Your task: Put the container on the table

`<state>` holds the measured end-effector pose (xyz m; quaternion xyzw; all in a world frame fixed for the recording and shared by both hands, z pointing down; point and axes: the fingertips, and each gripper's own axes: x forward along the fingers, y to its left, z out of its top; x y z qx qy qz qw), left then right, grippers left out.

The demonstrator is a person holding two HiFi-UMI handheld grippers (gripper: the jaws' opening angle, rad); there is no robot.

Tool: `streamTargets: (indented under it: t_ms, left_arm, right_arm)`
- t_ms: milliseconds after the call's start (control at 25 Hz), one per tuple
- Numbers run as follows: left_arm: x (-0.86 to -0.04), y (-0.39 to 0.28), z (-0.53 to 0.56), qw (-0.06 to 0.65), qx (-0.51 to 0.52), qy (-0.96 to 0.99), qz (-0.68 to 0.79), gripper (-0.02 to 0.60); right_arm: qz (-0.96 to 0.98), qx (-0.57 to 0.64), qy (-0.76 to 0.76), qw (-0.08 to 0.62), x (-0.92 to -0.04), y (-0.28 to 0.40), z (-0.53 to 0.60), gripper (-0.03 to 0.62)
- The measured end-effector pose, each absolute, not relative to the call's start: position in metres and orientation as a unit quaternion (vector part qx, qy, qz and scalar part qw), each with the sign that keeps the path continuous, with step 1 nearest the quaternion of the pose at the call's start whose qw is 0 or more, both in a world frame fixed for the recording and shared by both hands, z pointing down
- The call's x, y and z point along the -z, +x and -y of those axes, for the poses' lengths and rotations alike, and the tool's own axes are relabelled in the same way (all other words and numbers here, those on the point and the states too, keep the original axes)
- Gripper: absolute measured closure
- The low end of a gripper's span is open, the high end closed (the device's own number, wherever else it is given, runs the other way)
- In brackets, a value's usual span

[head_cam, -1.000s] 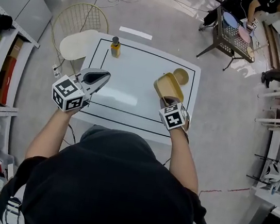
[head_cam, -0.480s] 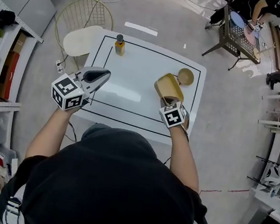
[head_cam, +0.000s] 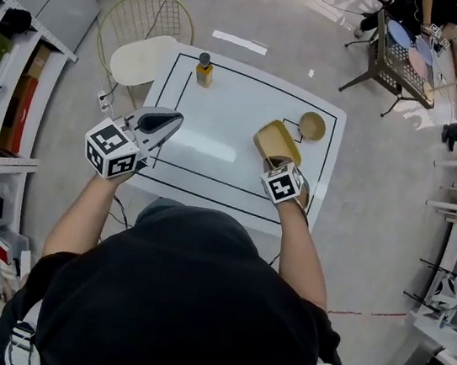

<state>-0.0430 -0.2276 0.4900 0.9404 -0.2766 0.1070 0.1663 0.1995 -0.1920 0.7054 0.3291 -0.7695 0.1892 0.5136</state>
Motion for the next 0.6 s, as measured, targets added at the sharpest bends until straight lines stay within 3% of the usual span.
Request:
streamTargets:
  t_ms: [600]
  left_arm:
    - [-0.496,-0.052,0.226,0.169,-0.113,0.936,0.288,0.572]
  right_arm:
    - [0.768,-0.187,0.308,0.53,-0.743,0.182,0.201,0.58]
